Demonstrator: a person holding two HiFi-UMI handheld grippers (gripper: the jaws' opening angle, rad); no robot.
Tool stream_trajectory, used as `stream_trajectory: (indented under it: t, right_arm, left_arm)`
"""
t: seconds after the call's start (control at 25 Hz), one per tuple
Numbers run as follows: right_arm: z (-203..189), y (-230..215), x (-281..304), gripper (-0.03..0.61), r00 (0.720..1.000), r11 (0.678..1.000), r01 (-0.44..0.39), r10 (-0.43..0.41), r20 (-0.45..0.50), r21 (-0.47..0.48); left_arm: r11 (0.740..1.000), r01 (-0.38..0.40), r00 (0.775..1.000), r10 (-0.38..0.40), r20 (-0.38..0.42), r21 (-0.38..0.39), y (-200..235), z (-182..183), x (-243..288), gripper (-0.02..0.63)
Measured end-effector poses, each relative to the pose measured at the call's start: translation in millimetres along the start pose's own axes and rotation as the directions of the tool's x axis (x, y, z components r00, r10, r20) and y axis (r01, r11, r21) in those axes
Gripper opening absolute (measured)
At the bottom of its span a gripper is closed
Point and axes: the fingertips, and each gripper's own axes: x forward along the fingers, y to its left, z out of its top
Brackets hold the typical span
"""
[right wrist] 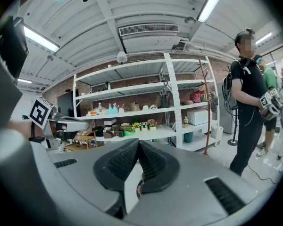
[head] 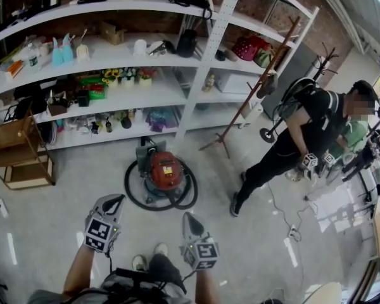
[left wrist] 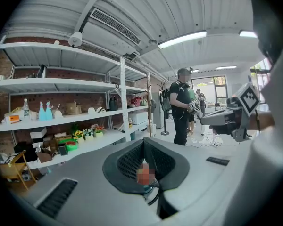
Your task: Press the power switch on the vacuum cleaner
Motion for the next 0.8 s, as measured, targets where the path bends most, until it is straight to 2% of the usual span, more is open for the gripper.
stream_trajectory:
  t: [0.8]
  right_arm:
    - [28.9,-100.3,122.9,0.002,0.998,0.999,-0.042,0.041,-0.036,-0.005]
  left_arm:
    - [0.999,-0.033,0.999,0.033,-0.017,-0.022,37.8,28.3,147.3,0.008]
